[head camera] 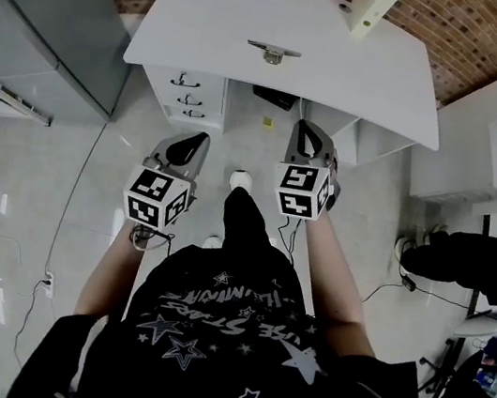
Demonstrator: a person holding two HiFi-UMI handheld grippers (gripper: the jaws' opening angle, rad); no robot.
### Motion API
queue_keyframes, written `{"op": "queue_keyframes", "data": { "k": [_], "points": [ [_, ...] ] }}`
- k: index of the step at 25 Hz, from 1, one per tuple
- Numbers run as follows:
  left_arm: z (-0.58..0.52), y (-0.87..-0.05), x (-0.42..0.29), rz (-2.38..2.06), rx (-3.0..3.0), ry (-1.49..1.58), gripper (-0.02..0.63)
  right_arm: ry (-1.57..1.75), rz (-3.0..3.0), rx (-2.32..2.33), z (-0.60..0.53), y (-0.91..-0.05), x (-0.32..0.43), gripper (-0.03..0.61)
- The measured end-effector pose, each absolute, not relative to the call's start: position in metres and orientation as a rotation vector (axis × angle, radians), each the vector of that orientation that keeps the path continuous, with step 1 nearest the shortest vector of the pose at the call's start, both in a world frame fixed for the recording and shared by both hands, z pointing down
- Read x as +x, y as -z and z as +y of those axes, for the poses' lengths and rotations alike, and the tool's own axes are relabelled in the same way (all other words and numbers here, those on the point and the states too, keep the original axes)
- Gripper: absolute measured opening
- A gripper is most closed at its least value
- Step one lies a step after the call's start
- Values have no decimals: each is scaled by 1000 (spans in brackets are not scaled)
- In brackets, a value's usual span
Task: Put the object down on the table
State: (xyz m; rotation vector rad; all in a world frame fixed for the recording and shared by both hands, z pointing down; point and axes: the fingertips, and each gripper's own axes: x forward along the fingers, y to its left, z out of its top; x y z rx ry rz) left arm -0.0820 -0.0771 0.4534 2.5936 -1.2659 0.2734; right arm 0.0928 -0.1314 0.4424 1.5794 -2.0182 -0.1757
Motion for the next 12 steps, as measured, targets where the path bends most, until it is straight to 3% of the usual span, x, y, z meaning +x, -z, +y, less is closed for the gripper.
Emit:
{"op": "queue_keyframes", "data": {
  "k": [12],
  "points": [
    [-42,-461,-65,-1205,2620,-292,21,120,-1998,1597,-85,-454,108,2]
  ]
}}
